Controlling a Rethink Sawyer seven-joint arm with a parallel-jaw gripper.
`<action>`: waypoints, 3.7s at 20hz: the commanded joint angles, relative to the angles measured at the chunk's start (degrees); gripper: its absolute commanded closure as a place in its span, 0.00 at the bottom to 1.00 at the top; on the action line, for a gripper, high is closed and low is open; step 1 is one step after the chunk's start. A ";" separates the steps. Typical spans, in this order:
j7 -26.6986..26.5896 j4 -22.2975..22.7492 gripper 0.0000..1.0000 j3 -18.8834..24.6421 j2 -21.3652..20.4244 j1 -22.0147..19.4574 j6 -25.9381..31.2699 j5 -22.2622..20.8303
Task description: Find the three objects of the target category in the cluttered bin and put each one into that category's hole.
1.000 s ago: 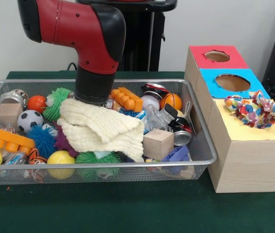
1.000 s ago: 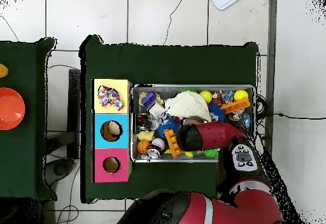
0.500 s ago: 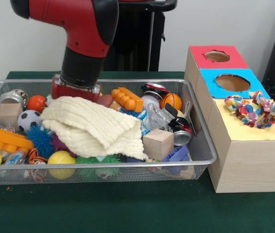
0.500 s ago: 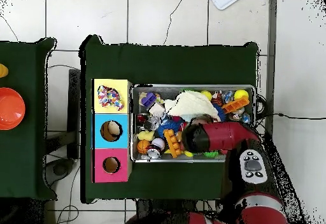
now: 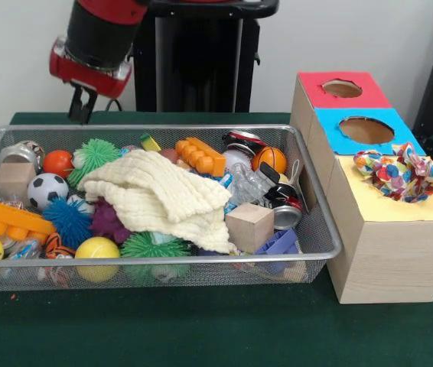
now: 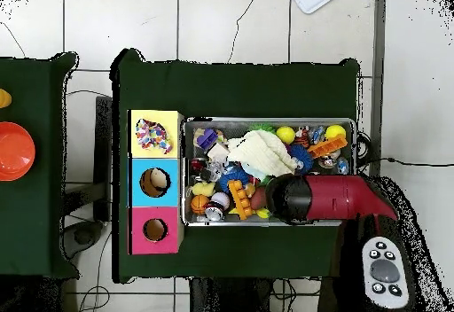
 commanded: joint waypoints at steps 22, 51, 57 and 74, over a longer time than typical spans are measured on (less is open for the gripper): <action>2.64 8.86 1.00 20.84 -5.26 -3.52 -10.07 19.79; 7.10 4.00 1.00 18.42 9.36 -0.23 -32.91 17.14; 7.63 2.50 1.00 17.10 14.17 0.24 -37.43 17.22; 4.65 -4.71 1.00 11.87 24.20 2.73 -42.90 16.53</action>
